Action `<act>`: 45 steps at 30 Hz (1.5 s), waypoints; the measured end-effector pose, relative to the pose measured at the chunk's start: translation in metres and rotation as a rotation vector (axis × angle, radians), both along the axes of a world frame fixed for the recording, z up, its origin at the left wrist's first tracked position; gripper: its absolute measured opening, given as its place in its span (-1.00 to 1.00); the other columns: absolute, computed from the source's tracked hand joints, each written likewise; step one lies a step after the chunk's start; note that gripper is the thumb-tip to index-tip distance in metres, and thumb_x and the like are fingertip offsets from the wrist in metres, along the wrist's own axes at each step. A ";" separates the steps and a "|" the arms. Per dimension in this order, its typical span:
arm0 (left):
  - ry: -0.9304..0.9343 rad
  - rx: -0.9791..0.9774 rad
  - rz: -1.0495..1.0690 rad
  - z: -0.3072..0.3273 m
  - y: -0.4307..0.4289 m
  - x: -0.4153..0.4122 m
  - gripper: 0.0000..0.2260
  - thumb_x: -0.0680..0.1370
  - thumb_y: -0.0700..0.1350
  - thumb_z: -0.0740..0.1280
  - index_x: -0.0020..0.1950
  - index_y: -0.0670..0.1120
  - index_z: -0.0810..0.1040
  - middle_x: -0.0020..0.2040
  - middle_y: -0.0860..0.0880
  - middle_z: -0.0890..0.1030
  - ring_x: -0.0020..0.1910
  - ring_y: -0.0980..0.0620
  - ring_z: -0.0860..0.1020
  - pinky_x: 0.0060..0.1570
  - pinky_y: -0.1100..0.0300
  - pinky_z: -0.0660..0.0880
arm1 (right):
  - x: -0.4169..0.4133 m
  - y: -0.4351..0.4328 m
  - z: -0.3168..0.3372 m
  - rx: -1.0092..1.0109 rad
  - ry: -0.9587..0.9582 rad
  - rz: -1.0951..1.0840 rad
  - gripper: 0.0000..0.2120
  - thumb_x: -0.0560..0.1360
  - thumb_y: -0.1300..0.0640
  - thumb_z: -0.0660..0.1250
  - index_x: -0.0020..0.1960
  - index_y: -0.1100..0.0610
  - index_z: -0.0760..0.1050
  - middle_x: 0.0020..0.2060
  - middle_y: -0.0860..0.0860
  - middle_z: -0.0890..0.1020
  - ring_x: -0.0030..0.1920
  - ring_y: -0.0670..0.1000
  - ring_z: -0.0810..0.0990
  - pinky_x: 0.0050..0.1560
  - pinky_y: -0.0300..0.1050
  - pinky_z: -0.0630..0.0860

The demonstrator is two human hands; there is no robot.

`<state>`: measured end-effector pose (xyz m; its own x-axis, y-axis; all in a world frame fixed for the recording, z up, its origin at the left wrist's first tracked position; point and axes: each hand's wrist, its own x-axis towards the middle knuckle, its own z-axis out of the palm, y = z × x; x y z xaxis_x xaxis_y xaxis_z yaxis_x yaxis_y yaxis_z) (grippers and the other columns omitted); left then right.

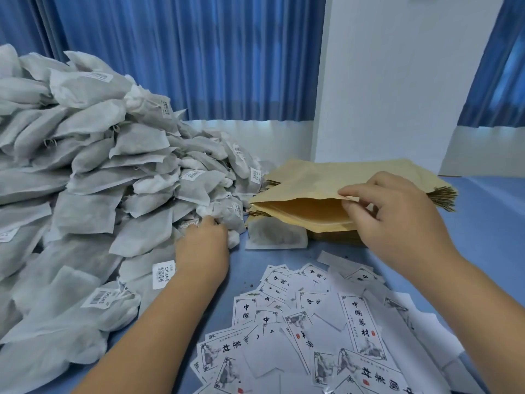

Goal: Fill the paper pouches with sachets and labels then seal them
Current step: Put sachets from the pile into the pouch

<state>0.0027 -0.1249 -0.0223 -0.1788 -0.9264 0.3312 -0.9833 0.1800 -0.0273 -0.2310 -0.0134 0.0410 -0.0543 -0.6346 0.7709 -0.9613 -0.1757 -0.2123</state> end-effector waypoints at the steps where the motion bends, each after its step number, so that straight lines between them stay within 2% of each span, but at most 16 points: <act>1: 0.041 -0.004 -0.019 0.001 -0.001 0.002 -0.77 0.56 -0.16 0.21 0.20 -0.07 0.51 0.20 -0.06 0.45 0.11 -0.14 0.48 0.01 0.03 0.48 | 0.002 0.001 0.001 -0.002 -0.009 0.008 -0.86 0.48 0.17 0.39 -0.01 0.05 0.68 -0.27 0.01 0.52 -0.17 0.12 0.49 -0.16 0.06 0.49; 7: 0.303 -0.119 -0.250 0.014 0.011 0.016 -0.86 0.54 -0.04 0.27 -0.04 -0.07 0.57 0.02 -0.01 0.52 -0.01 -0.10 0.52 -0.23 0.12 0.32 | 0.005 0.004 0.002 0.055 -0.054 0.001 -0.84 0.50 0.11 0.37 0.03 -0.03 0.67 -0.25 -0.05 0.52 -0.17 0.04 0.50 -0.15 0.02 0.49; 9: 0.355 -0.163 -0.333 0.020 0.018 0.024 -0.88 0.51 -0.05 0.34 0.00 -0.03 0.61 -0.02 0.03 0.55 -0.01 -0.04 0.52 -0.21 0.13 0.35 | 0.002 0.003 0.003 0.070 -0.082 -0.004 -0.84 0.50 0.10 0.36 0.04 -0.04 0.67 -0.25 -0.06 0.51 -0.17 0.04 0.49 -0.13 0.03 0.50; 12: 0.544 -0.142 -0.542 0.031 0.029 0.029 -0.86 0.42 -0.12 0.43 -0.03 -0.02 0.65 -0.12 0.11 0.60 -0.09 0.20 0.49 -0.14 0.42 0.31 | -0.001 0.001 0.004 0.075 -0.099 -0.010 -0.84 0.51 0.10 0.36 0.04 -0.04 0.66 -0.24 -0.05 0.51 -0.15 0.03 0.48 -0.13 0.04 0.48; 14: 0.623 -0.101 -0.586 0.036 0.033 0.031 -0.88 0.40 -0.12 0.41 -0.08 0.01 0.64 -0.16 0.16 0.59 -0.08 0.26 0.48 -0.13 0.50 0.30 | -0.003 0.001 0.004 0.081 -0.096 -0.018 -0.83 0.51 0.11 0.35 0.04 -0.04 0.66 -0.24 -0.05 0.50 -0.13 0.03 0.47 -0.10 0.03 0.46; 19: 0.530 -0.036 -0.508 0.029 0.029 0.035 -0.92 0.44 -0.21 0.37 -0.14 -0.04 0.59 -0.21 0.09 0.54 -0.18 0.16 0.48 -0.17 0.33 0.35 | -0.004 0.002 0.005 0.112 -0.105 -0.021 -0.83 0.52 0.09 0.34 0.05 -0.07 0.65 -0.22 -0.06 0.51 -0.14 0.01 0.48 -0.11 0.01 0.47; 23: 0.681 -0.020 -0.404 0.029 0.025 0.036 -0.90 0.47 -0.15 0.30 -0.23 -0.13 0.52 -0.35 -0.05 0.52 -0.39 0.12 0.40 -0.36 0.25 0.31 | -0.005 0.002 0.006 0.126 -0.113 -0.016 -0.83 0.52 0.08 0.34 0.04 -0.08 0.65 -0.22 -0.08 0.51 -0.15 0.01 0.48 -0.11 0.03 0.49; 26: 0.805 0.017 -0.401 0.033 0.027 0.039 -0.88 0.52 -0.15 0.26 -0.21 -0.14 0.50 -0.34 -0.14 0.50 -0.40 0.07 0.35 -0.35 0.11 0.30 | -0.007 0.002 0.007 0.128 -0.122 -0.026 -0.83 0.51 0.08 0.34 0.05 -0.08 0.65 -0.22 -0.09 0.50 -0.16 0.00 0.48 -0.09 0.03 0.49; 29: 0.964 -0.005 -0.541 0.042 0.042 0.034 -0.91 0.50 -0.17 0.28 -0.20 -0.06 0.53 -0.41 0.07 0.46 -0.43 0.18 0.35 -0.38 0.19 0.32 | -0.008 0.001 0.009 0.116 -0.136 -0.039 -0.82 0.51 0.09 0.34 0.06 -0.08 0.65 -0.23 -0.10 0.49 -0.16 -0.01 0.48 -0.09 0.00 0.47; 31: 1.015 -0.132 -0.642 0.052 0.057 0.028 -0.90 0.42 -0.14 0.28 -0.19 0.04 0.55 -0.37 0.16 0.52 -0.40 0.23 0.40 -0.37 0.33 0.36 | -0.008 0.001 0.009 0.113 -0.142 -0.042 -0.82 0.51 0.09 0.34 0.07 -0.08 0.65 -0.24 -0.09 0.49 -0.16 0.00 0.48 -0.08 0.00 0.48; 33: 0.976 -0.347 -0.729 0.060 0.072 0.023 -0.87 0.38 -0.11 0.24 -0.18 0.11 0.52 -0.25 0.19 0.57 -0.30 0.25 0.47 -0.27 0.41 0.38 | -0.008 0.000 0.009 0.118 -0.149 -0.040 -0.82 0.52 0.09 0.34 0.06 -0.08 0.65 -0.23 -0.08 0.50 -0.16 0.01 0.49 -0.08 0.01 0.48; 35: 0.859 -0.525 -0.801 0.063 0.083 0.014 -0.82 0.38 -0.15 0.24 -0.07 0.04 0.54 -0.16 0.17 0.57 -0.19 0.26 0.50 -0.16 0.47 0.37 | -0.008 0.000 0.009 0.125 -0.162 -0.042 -0.82 0.51 0.09 0.34 0.06 -0.08 0.65 -0.24 -0.08 0.49 -0.16 0.00 0.48 -0.09 0.00 0.48; 37: 0.709 -0.601 -0.889 0.057 0.089 0.003 -0.81 0.39 -0.17 0.26 -0.02 -0.06 0.53 -0.08 0.11 0.56 -0.10 0.27 0.49 -0.04 0.53 0.34 | -0.009 0.000 0.009 0.131 -0.172 -0.039 -0.82 0.51 0.09 0.34 0.07 -0.08 0.65 -0.24 -0.10 0.48 -0.17 -0.01 0.47 -0.09 -0.02 0.47; 39: 0.554 -0.602 -0.989 0.047 0.089 -0.010 -0.80 0.41 -0.18 0.29 0.03 -0.07 0.49 -0.05 0.03 0.61 -0.03 0.16 0.52 0.07 0.45 0.38 | -0.010 -0.001 0.009 0.130 -0.190 -0.030 -0.81 0.51 0.09 0.35 0.07 -0.09 0.65 -0.25 -0.12 0.48 -0.18 -0.03 0.47 -0.10 -0.05 0.45; 42: 0.414 -0.631 -1.049 0.034 0.087 -0.026 -0.84 0.42 -0.23 0.35 -0.01 -0.16 0.60 -0.08 -0.09 0.65 -0.06 0.01 0.59 -0.09 0.16 0.55 | -0.010 -0.001 0.009 0.129 -0.223 -0.016 -0.81 0.50 0.09 0.35 0.06 -0.11 0.64 -0.25 -0.15 0.48 -0.21 -0.15 0.45 -0.16 -0.13 0.35; 45: 0.379 -0.694 -1.076 0.027 0.087 -0.036 -0.87 0.43 -0.26 0.36 -0.03 -0.19 0.61 -0.13 -0.11 0.64 -0.13 -0.09 0.62 -0.28 0.04 0.53 | -0.010 -0.002 0.010 0.130 -0.257 -0.005 -0.81 0.49 0.08 0.35 0.05 -0.12 0.64 -0.25 -0.16 0.49 -0.20 -0.21 0.45 -0.17 -0.16 0.31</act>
<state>-0.0331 -0.0380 0.0050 -0.5019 -0.0037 0.8649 -0.3291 0.9256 -0.1870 -0.2409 -0.0152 0.0508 -0.2408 -0.7261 0.6440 -0.8740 -0.1264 -0.4693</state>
